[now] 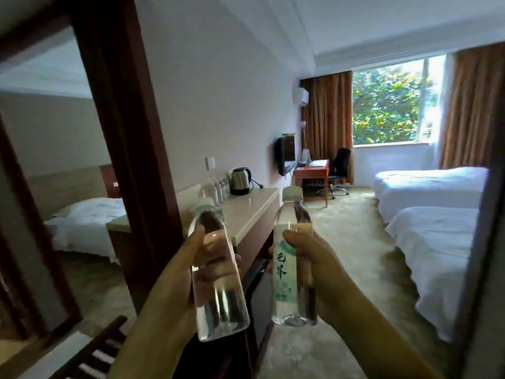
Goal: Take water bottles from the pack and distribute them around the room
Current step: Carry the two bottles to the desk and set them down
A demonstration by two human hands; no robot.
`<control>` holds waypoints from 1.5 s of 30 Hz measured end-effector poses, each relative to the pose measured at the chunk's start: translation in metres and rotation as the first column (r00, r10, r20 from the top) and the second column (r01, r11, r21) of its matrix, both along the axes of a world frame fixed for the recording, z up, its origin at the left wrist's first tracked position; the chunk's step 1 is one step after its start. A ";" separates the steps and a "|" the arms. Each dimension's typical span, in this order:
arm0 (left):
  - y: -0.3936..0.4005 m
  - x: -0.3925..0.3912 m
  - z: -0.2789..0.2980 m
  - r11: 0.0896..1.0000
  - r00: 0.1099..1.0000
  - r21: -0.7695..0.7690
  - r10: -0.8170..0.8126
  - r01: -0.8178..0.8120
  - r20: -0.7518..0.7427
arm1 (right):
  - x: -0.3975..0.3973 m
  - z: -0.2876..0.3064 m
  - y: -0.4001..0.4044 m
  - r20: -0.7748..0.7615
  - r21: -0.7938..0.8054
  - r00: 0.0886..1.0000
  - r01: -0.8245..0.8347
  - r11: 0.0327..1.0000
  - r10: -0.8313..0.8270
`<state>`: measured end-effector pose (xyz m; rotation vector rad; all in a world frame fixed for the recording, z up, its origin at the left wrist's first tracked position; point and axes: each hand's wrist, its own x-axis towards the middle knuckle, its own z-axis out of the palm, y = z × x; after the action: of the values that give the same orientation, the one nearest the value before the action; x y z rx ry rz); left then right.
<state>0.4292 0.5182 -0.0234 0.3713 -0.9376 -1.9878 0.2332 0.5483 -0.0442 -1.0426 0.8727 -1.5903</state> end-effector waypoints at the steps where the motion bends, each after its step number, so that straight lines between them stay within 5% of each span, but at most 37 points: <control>1: -0.012 -0.016 -0.002 0.999 0.999 0.007 -0.033 0.033 -0.021 | -0.015 -0.002 -0.008 0.003 0.002 1.000 0.017 1.000 -0.017; 5: -0.060 -0.064 -0.008 0.986 0.997 0.150 0.069 -0.074 0.036 | -0.062 -0.010 -0.047 -0.013 0.012 0.998 0.062 0.998 -0.062; 9: -0.125 -0.097 -0.017 0.975 0.999 0.217 -0.036 0.038 -0.014 | -0.096 -0.020 -0.102 -0.068 0.016 0.991 0.120 0.993 -0.119; 12: -0.180 -0.116 -0.024 0.991 0.995 0.103 -0.091 0.087 0.038 | -0.113 -0.022 -0.151 -0.121 0.010 0.978 0.174 0.985 -0.171; 17: -0.279 -0.162 -0.010 0.988 0.956 -0.057 0.156 -0.146 0.249 | -0.145 -0.006 -0.244 -0.176 -0.021 0.945 0.276 0.961 -0.275; 24: -0.404 -0.237 -0.004 0.992 0.969 -0.113 -0.032 0.062 0.247 | -0.215 0.007 -0.351 -0.226 -0.037 0.879 0.422 0.906 -0.419; 28: -0.459 -0.293 -0.006 0.981 0.959 -0.186 -0.001 0.056 0.284 | -0.263 0.002 -0.395 -0.220 -0.030 0.851 0.482 0.875 -0.477; 33: -0.527 -0.380 -0.012 0.995 0.945 -0.047 -0.067 0.086 0.319 | -0.344 -0.015 -0.449 -0.164 -0.019 0.830 0.537 0.843 -0.532; 39: -0.613 -0.487 -0.020 0.954 0.917 0.122 -0.297 0.273 0.268 | -0.471 -0.027 -0.542 -0.153 -0.020 0.852 0.504 0.864 -0.501; 45: -0.707 -0.577 -0.014 0.970 0.928 -0.016 -0.229 0.244 0.294 | -0.568 -0.017 -0.657 -0.179 0.000 0.893 0.420 0.908 -0.413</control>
<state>-0.1474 -0.1887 -0.0375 0.5545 -1.2682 -2.1587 -0.3347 -0.1082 -0.0616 -1.0247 1.3129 -1.8432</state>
